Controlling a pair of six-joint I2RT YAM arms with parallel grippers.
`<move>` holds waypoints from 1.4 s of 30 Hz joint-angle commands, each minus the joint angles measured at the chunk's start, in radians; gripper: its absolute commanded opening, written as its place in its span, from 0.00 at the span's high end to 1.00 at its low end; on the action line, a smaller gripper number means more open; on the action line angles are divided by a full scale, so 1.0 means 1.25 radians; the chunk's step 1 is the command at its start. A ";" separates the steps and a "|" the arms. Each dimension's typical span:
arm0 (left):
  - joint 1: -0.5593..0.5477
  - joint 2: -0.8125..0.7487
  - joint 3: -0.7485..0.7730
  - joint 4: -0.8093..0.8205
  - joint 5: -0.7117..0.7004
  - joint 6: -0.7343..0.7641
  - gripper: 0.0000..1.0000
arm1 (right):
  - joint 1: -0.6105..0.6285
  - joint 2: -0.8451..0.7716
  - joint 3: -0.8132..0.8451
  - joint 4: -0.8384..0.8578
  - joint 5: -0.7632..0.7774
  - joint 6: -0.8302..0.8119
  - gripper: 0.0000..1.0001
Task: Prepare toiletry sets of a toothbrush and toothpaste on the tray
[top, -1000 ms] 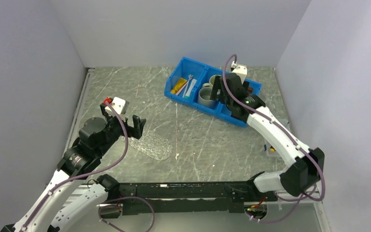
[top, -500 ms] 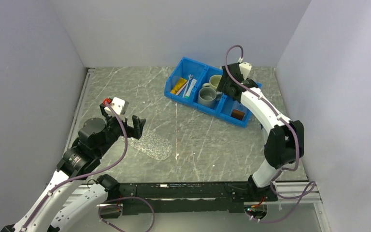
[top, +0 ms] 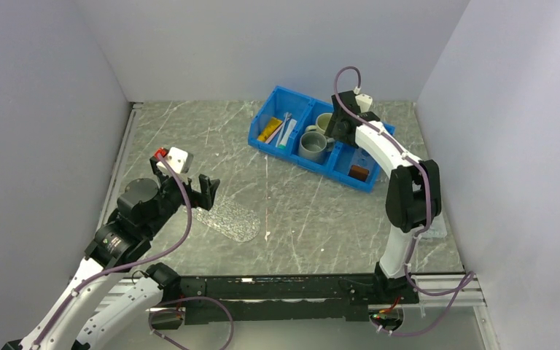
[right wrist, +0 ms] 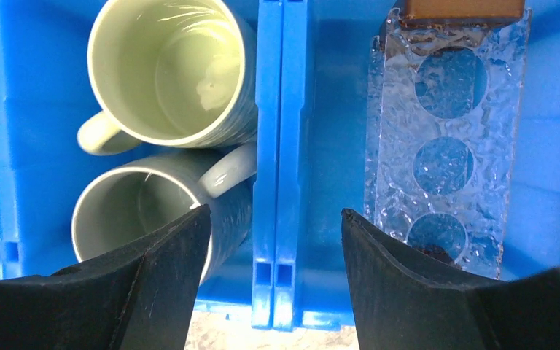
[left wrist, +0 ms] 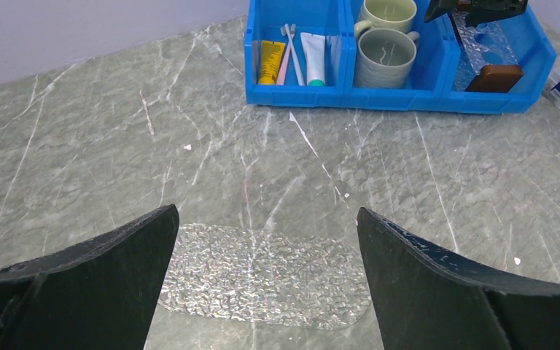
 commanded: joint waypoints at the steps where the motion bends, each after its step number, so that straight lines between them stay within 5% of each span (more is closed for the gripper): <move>1: 0.003 -0.006 -0.001 0.017 -0.007 0.016 0.01 | -0.012 0.018 0.047 -0.003 -0.010 0.003 0.33; 17: 0.003 0.000 -0.001 0.015 -0.006 0.017 0.01 | -0.020 0.082 0.091 -0.025 -0.039 -0.011 0.60; 28: 0.003 -0.003 -0.001 0.015 -0.006 0.018 0.01 | -0.021 0.088 0.095 -0.032 -0.060 -0.033 1.00; 42: 0.003 -0.007 -0.001 0.014 -0.009 0.019 0.01 | 0.021 0.048 0.059 0.046 -0.162 -0.183 1.00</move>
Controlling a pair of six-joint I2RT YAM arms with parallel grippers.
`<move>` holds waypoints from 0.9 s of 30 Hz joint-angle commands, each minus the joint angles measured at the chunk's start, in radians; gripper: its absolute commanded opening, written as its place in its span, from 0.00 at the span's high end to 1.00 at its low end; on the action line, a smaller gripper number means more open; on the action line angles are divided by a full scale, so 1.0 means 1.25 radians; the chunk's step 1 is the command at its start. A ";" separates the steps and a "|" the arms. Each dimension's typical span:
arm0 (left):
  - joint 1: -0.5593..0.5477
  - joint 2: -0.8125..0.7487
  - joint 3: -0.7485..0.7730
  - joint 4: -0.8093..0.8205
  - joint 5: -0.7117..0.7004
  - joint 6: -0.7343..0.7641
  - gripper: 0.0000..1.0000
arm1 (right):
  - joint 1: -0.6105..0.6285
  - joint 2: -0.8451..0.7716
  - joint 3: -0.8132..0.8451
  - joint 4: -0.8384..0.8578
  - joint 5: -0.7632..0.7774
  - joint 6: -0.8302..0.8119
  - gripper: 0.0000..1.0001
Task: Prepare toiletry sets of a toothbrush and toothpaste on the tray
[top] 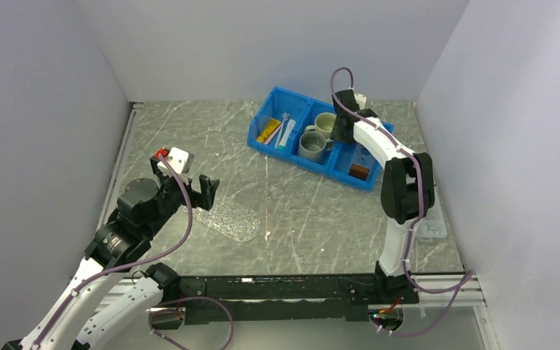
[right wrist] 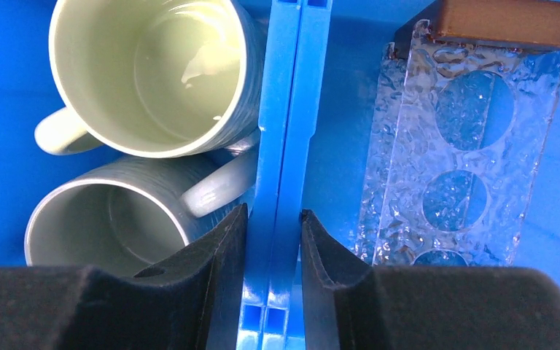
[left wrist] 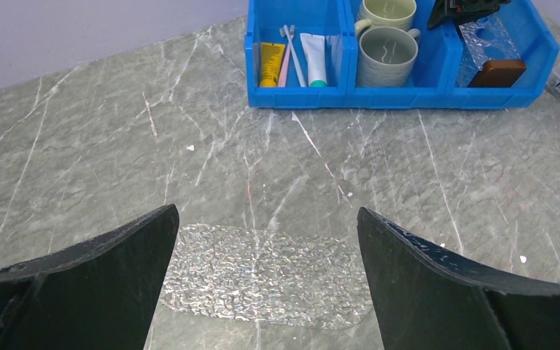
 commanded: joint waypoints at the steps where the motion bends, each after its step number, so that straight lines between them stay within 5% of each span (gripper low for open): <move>1: 0.003 -0.007 -0.001 0.014 -0.009 0.008 0.01 | 0.047 -0.037 0.004 0.061 -0.097 -0.092 1.00; 27: 0.003 -0.015 -0.002 0.013 -0.020 0.010 0.01 | 0.188 -0.006 0.026 0.113 -0.149 -0.052 1.00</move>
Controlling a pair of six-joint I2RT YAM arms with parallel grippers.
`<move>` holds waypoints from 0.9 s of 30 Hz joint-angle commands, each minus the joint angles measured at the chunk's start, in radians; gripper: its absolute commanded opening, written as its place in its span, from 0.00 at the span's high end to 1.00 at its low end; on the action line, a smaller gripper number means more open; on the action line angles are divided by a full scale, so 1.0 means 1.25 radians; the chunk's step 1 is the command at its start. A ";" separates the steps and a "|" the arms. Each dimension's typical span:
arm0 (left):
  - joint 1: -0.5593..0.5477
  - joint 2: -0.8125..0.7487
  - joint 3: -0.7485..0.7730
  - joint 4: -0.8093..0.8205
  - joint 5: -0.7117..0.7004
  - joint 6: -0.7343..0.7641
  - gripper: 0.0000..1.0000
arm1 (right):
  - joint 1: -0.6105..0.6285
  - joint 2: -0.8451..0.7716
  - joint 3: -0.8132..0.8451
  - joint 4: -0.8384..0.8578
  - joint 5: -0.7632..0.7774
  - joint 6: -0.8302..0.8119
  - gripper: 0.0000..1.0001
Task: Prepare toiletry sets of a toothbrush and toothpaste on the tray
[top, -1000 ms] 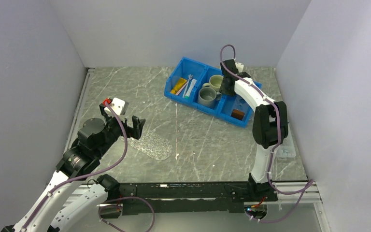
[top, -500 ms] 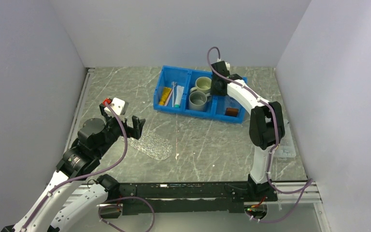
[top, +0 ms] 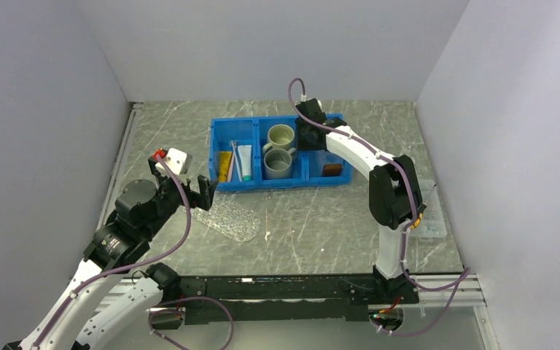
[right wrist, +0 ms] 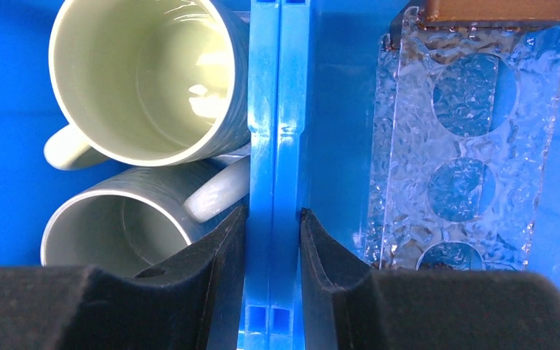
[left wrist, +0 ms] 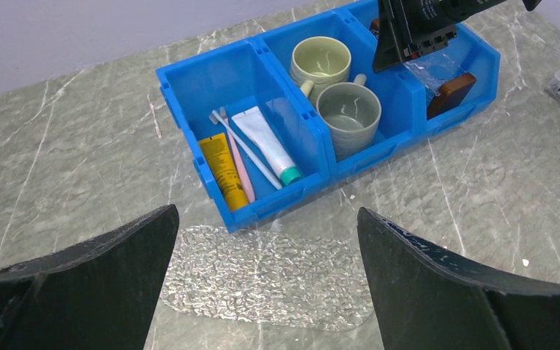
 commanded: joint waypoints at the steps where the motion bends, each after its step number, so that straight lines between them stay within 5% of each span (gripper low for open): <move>1: 0.003 -0.005 -0.002 0.014 -0.013 0.007 0.01 | 0.006 -0.005 0.036 0.050 -0.035 0.067 1.00; 12: 0.003 -0.006 -0.002 0.012 -0.016 0.007 0.01 | 0.007 0.024 0.083 0.029 0.035 0.198 1.00; 27: 0.003 -0.008 -0.003 0.014 -0.015 0.008 0.01 | -0.007 0.043 0.122 0.000 0.054 0.185 1.00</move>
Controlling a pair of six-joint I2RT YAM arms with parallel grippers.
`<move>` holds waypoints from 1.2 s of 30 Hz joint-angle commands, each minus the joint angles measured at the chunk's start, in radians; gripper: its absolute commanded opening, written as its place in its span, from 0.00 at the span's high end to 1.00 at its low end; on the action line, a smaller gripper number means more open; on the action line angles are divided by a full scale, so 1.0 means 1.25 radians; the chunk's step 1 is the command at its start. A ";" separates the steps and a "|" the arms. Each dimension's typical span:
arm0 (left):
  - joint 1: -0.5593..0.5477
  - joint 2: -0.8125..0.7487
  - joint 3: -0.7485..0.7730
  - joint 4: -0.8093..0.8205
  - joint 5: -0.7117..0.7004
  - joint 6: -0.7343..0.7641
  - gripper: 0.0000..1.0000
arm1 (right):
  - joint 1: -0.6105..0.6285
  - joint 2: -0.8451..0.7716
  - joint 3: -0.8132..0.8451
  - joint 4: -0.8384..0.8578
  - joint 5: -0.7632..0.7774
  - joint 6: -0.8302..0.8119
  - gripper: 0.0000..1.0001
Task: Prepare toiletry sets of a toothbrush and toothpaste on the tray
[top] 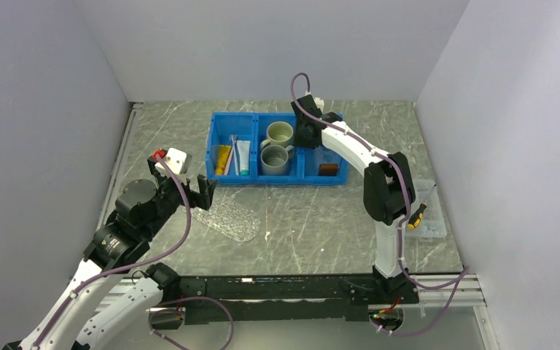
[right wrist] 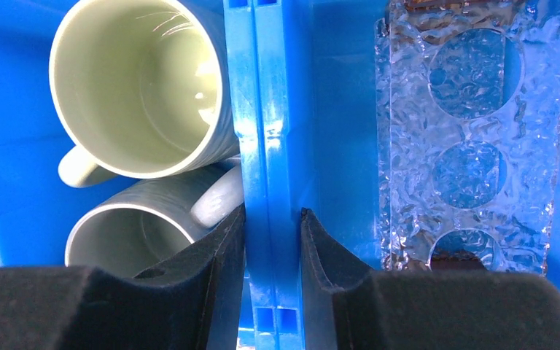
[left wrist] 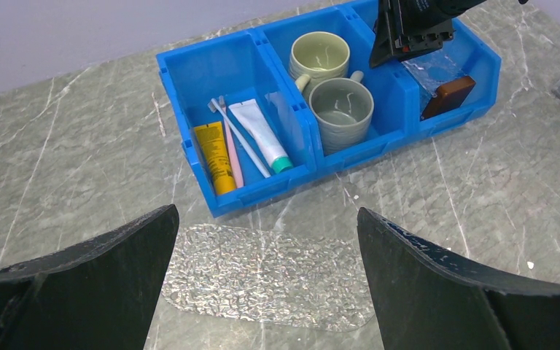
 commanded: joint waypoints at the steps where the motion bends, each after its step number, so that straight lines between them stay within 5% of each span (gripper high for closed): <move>1: 0.002 -0.008 -0.003 0.015 -0.004 0.007 0.01 | -0.012 -0.011 0.038 0.065 0.007 0.016 1.00; 5: 0.003 -0.005 -0.002 0.015 -0.004 0.007 0.01 | -0.010 -0.025 0.053 0.061 -0.004 -0.020 0.95; 8: 0.003 -0.007 -0.004 0.015 -0.009 0.008 0.01 | -0.010 -0.063 0.044 0.068 -0.004 -0.048 0.58; 12: 0.002 -0.005 -0.005 0.015 -0.018 0.007 0.01 | -0.009 -0.116 0.035 0.050 0.002 -0.073 0.42; 30: 0.013 0.160 0.060 -0.126 -0.092 -0.118 0.01 | 0.118 -0.544 -0.400 0.111 -0.069 -0.051 0.36; 36: 0.157 0.210 0.044 -0.132 0.045 -0.148 0.01 | 0.216 -0.644 -0.548 0.185 -0.116 -0.016 0.36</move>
